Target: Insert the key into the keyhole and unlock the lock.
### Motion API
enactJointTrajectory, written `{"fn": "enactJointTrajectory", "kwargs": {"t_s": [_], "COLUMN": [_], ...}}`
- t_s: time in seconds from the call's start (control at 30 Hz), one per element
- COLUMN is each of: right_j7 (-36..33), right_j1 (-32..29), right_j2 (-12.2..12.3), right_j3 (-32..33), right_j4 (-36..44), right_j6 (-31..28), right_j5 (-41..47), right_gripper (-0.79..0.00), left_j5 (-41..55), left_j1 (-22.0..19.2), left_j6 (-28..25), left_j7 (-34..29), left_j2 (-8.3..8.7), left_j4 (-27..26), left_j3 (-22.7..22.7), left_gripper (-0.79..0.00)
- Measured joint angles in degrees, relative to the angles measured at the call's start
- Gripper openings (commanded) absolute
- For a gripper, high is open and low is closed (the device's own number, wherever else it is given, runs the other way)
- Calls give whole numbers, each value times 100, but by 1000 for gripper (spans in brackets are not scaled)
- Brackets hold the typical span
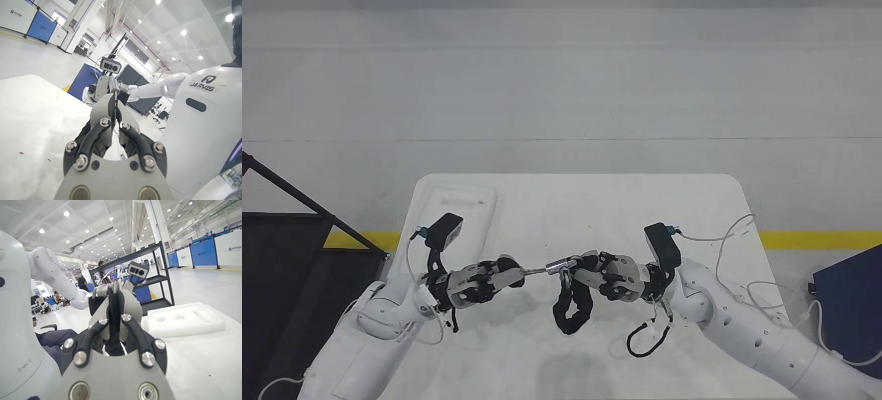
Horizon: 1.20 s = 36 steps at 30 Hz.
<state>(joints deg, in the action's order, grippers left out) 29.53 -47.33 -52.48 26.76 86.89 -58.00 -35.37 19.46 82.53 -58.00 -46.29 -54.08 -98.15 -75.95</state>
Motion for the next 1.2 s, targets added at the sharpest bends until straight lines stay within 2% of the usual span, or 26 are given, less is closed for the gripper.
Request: {"fn": "enactJointTrajectory", "kwargs": {"t_s": [0.5, 1.2], "right_j7": [0, 0], "right_j1": [0, 0], "right_j2": [0, 0], "right_j3": [0, 0], "right_j4": [0, 0], "right_j6": [0, 0], "right_j5": [0, 0], "right_gripper": [-785, -785], "left_j5": [-81, -130], "left_j1": [-77, 66], "left_j6": [0, 0], "left_j7": [1, 1], "left_j2": [-152, -227], "left_j4": [57, -127], "left_j3": [32, -101], "left_gripper": [-785, -785]}}
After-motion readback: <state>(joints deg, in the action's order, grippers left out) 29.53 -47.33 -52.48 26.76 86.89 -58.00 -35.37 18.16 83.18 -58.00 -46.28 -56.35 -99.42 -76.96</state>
